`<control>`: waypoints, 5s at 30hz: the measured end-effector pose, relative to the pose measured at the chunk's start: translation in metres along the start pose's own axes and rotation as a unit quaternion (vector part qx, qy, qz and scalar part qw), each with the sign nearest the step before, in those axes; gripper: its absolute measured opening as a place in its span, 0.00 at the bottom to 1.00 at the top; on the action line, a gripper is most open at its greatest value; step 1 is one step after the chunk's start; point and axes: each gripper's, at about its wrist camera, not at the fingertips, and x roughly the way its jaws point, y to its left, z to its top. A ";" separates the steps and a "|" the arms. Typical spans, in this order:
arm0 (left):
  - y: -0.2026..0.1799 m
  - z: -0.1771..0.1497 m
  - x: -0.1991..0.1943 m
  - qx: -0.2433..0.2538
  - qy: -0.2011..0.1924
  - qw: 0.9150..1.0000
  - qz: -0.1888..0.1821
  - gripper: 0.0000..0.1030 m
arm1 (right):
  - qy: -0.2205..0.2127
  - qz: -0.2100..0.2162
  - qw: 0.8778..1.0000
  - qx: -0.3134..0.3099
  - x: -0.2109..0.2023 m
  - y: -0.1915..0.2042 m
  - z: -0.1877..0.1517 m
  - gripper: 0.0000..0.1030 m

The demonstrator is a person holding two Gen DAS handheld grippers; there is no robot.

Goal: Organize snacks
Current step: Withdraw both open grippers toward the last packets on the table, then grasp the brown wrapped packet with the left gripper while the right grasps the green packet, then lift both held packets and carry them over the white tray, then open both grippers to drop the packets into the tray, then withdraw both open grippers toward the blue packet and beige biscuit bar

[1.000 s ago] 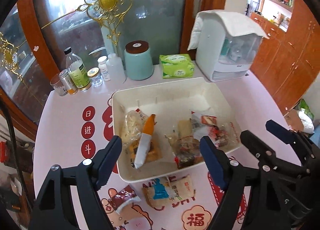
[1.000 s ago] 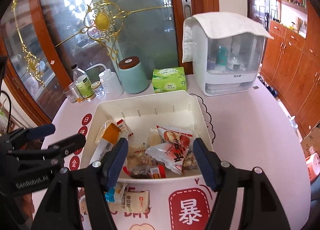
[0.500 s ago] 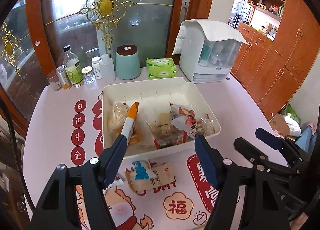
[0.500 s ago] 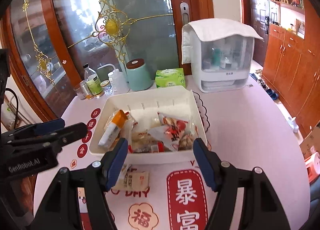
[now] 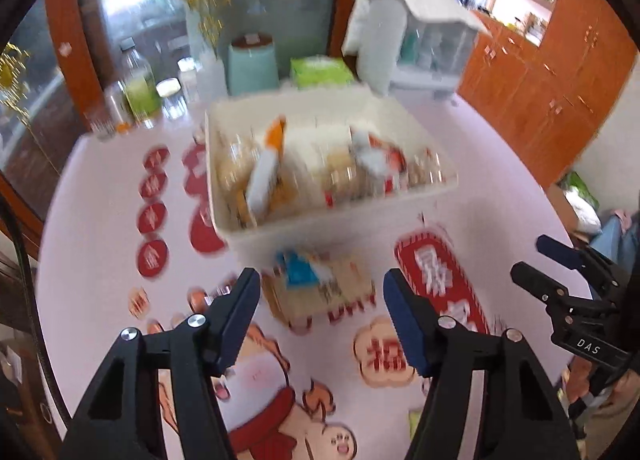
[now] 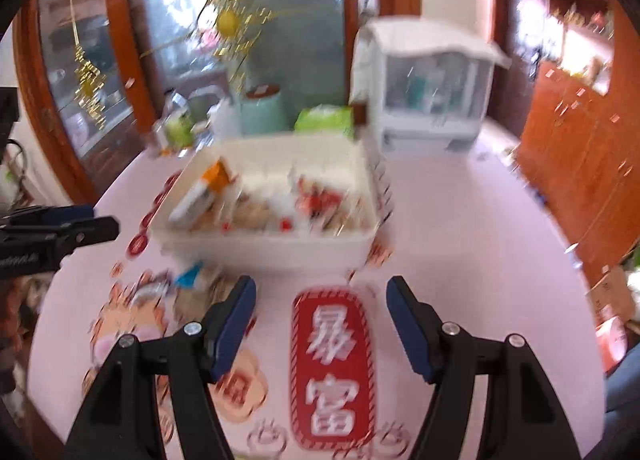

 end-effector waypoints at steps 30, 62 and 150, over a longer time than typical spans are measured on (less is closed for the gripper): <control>0.058 -0.131 0.035 0.099 0.115 0.988 0.026 0.61 | 0.148 0.139 0.892 -0.404 0.040 0.090 -0.189 0.63; 0.089 -0.033 0.147 0.118 0.174 0.978 0.010 0.31 | 0.172 0.127 0.967 -0.142 0.108 0.065 -0.112 0.36; 0.006 0.051 0.029 -0.032 0.006 0.999 0.041 0.79 | 0.019 0.036 0.999 -0.017 0.040 0.049 0.050 0.58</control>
